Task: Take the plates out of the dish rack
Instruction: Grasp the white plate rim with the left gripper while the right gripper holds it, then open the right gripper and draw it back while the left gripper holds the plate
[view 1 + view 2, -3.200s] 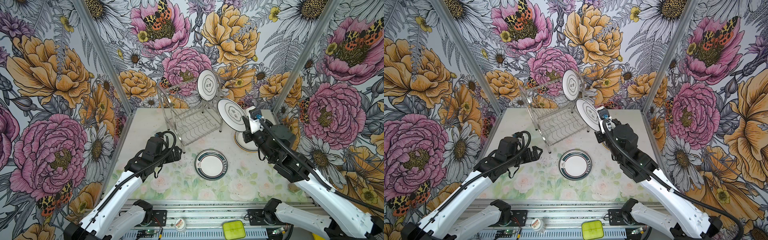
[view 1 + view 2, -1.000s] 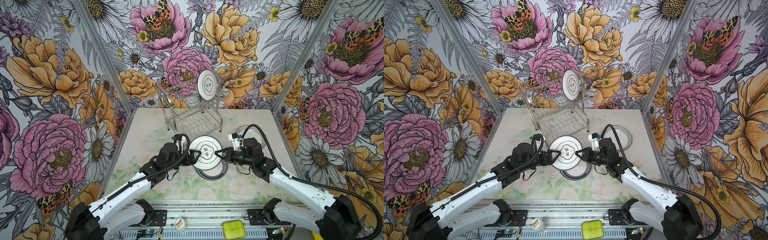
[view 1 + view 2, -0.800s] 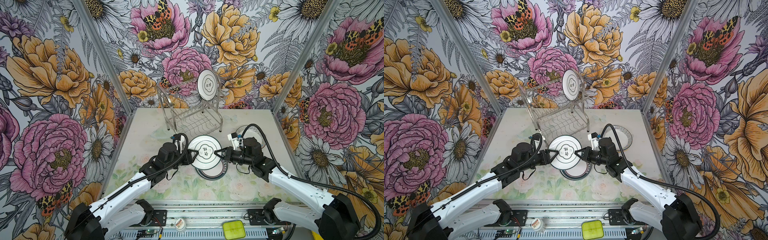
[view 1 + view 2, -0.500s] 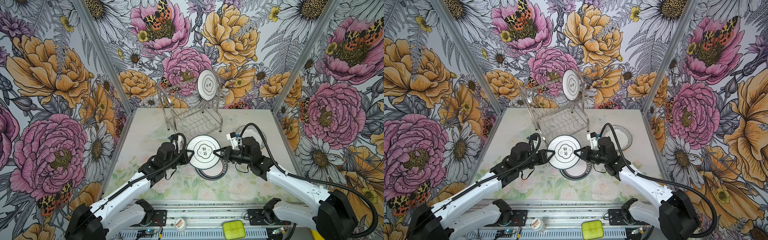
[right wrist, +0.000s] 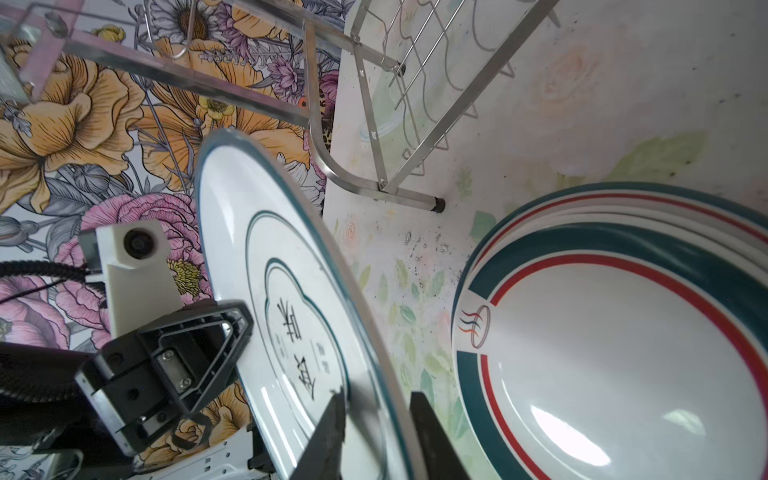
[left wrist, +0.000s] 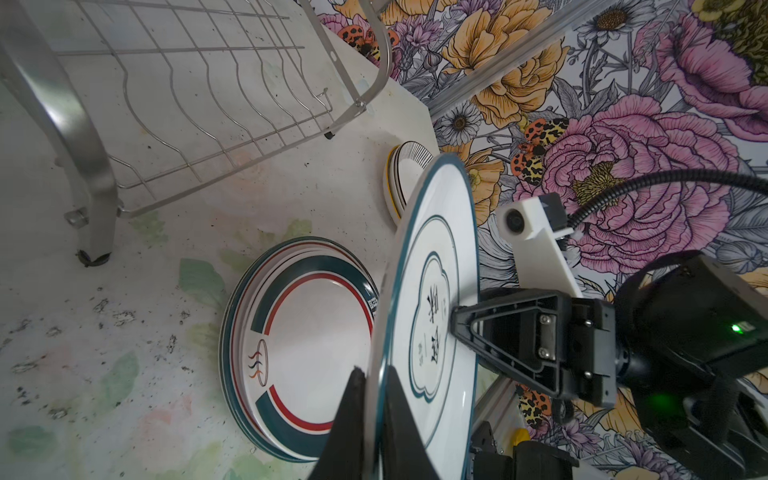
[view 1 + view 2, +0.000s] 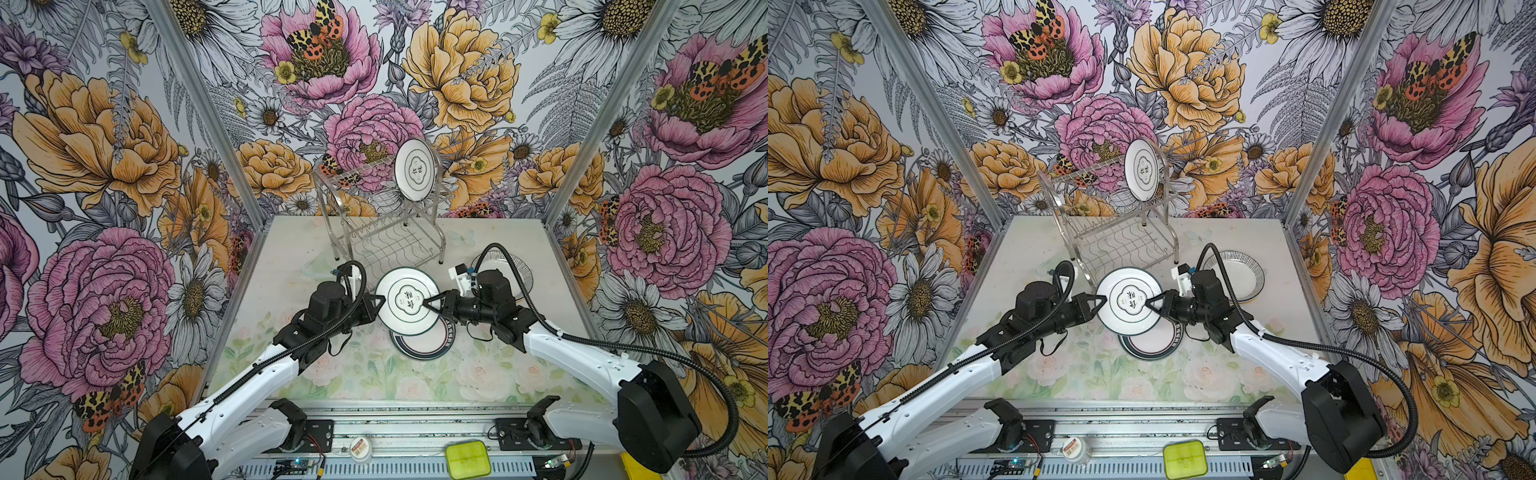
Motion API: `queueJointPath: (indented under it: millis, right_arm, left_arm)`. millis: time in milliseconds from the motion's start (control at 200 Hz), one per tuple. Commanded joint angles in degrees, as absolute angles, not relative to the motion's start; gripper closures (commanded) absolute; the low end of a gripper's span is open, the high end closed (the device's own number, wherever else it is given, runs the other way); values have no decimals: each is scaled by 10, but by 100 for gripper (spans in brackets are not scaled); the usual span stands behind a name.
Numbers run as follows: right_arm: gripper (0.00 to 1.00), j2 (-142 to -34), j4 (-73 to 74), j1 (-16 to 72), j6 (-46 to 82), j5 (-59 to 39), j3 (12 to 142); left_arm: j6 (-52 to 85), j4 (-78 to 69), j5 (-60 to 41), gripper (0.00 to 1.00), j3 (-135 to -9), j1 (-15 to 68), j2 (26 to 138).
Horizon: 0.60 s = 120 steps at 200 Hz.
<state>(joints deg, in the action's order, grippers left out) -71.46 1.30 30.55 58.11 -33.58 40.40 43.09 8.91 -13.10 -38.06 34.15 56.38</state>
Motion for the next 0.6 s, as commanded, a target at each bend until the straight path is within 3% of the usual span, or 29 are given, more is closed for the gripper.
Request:
queueJointPath:
  millis: [0,50,595]
  right_arm:
    - [56,-705,40,313,564,-344,433]
    - [51,-703,35,308,559,-343,433]
    - [43,-688,-191,165,386,-273,510]
  left_arm:
    - [386,152,-161,100,-410,350,568]
    - [385,180,-157,100,-424,348,567]
    - [442,402,-133,100,-527,342,539]
